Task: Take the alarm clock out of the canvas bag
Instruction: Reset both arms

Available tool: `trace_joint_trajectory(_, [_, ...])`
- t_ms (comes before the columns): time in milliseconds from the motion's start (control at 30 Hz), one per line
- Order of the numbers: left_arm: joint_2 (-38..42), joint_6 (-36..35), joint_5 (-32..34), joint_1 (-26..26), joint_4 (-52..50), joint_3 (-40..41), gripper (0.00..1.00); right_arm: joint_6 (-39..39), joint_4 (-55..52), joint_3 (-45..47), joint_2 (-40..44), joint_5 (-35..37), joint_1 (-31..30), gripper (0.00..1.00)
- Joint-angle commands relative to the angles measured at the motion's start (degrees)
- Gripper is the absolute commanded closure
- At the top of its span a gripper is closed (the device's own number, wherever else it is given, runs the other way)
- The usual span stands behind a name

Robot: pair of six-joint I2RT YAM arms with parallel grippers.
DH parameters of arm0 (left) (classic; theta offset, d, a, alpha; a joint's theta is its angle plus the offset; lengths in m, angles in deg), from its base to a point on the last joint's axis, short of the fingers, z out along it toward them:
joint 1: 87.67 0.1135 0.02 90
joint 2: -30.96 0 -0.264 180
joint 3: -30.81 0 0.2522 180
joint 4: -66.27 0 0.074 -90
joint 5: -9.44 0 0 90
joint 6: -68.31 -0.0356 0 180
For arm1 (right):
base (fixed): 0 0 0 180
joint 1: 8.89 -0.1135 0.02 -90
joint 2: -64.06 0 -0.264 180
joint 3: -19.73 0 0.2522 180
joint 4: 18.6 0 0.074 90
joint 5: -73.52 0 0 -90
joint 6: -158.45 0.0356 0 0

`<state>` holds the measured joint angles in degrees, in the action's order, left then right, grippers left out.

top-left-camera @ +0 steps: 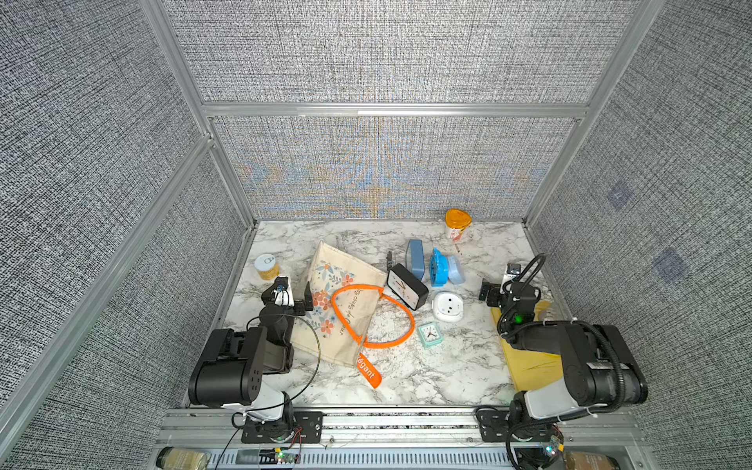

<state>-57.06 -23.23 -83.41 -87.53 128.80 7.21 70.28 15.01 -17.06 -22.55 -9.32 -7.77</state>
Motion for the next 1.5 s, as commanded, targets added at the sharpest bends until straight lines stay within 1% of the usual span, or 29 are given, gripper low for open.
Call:
trace_joint_trajectory(0, [-0.22,-0.31,-0.34,0.06,0.64,-0.26,0.01,-0.29,1.62,0.0,0.03,-0.04,-0.03,0.01])
trace_joint_trajectory(900, [-0.12,-0.22,0.03,0.02,1.44,0.18,0.01,-0.32,1.67,-0.05,0.04,-0.04,0.01,0.01])
trace_joint_trajectory(967, [0.19,-0.41,-0.09,-0.01,1.46,0.16,0.01,-0.24,1.72,0.0,0.04,-0.04,0.02,0.01])
trace_joint_trajectory(1000, [1.78,-0.61,-0.04,-0.05,-0.22,-0.11,0.01,-0.29,1.67,-0.05,0.04,-0.04,0.02,0.01])
trace_joint_trajectory(1033, [4.63,-0.57,0.21,-0.09,-4.07,-1.23,0.01,-0.27,1.65,-0.01,0.04,-0.04,0.02,0.01])
trace_joint_trajectory(1067, [9.15,-1.32,0.33,-0.14,-13.4,-3.89,0.01,-0.29,1.72,0.0,0.06,-0.04,0.02,0.01])
trace_joint_trajectory(1133, [16.81,-2.5,0.55,-0.14,-36.82,-12.66,0.01,-0.2,1.67,-0.07,0.06,-0.04,0.01,0.01])
trace_joint_trajectory(1167, [19.49,-1.2,2.11,-0.14,-50.15,-18.08,0.01,-0.27,1.65,0.0,0.04,-0.04,0.02,0.01])
trace_joint_trajectory(1200, [20.46,1.09,4.05,-0.14,-61.03,-22.54,0.01,-0.31,1.65,0.0,0.08,-0.06,0.02,0.01])
trace_joint_trajectory(1233, [20.42,3.31,4.4,-0.14,-69.1,-25.73,0.01,-0.24,1.75,-0.03,0.0,-0.04,0.02,0.01])
trace_joint_trajectory(1300, [19.16,5.99,1.46,-0.14,-86.43,-32.41,0.01,-0.28,1.72,-0.04,0.0,-0.04,-0.01,0.01])
trace_joint_trajectory(1367, [17.38,9.07,1.37,-0.14,-94.84,-35.18,0.01,-0.31,1.67,0.0,0.04,-0.12,0.02,0.01])
trace_joint_trajectory(1400, [17.11,9.03,1.92,-0.14,-96.57,-35.37,0.01,-0.3,1.67,-0.03,0.06,-0.04,0.01,0.01])
trace_joint_trajectory(1433, [17.42,8.88,3.14,-0.14,-95.81,-34.32,0.01,-0.33,1.67,-0.07,0.04,-0.04,0.01,0.01])
trace_joint_trajectory(1467, [18.34,8.78,4.68,-0.14,-92.83,-32.41,0.01,-0.26,1.73,-0.02,0.04,-0.04,0.0,0.01])
